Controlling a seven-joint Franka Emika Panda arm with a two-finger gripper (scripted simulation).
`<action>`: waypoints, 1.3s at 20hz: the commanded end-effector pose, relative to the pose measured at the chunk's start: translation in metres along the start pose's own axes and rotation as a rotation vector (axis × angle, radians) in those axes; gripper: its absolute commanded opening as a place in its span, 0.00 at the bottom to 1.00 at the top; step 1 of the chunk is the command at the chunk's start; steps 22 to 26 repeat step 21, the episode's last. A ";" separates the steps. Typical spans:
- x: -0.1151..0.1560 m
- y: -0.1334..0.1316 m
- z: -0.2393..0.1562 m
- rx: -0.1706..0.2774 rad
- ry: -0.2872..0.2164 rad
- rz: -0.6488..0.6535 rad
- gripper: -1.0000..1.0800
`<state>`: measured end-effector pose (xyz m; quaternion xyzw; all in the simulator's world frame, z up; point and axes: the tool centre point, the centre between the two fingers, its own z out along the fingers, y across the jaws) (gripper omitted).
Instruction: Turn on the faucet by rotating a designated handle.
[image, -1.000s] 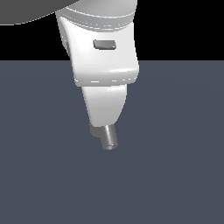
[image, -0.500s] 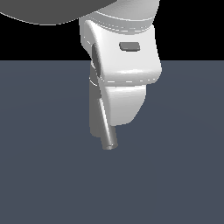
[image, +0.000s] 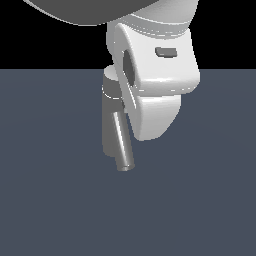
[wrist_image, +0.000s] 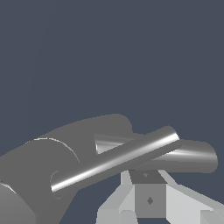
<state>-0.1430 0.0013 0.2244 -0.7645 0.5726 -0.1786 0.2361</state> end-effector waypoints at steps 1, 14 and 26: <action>0.010 -0.003 0.000 0.000 0.007 0.011 0.00; 0.052 -0.025 -0.001 -0.005 0.019 0.028 0.00; 0.073 -0.036 -0.001 -0.008 0.025 0.038 0.00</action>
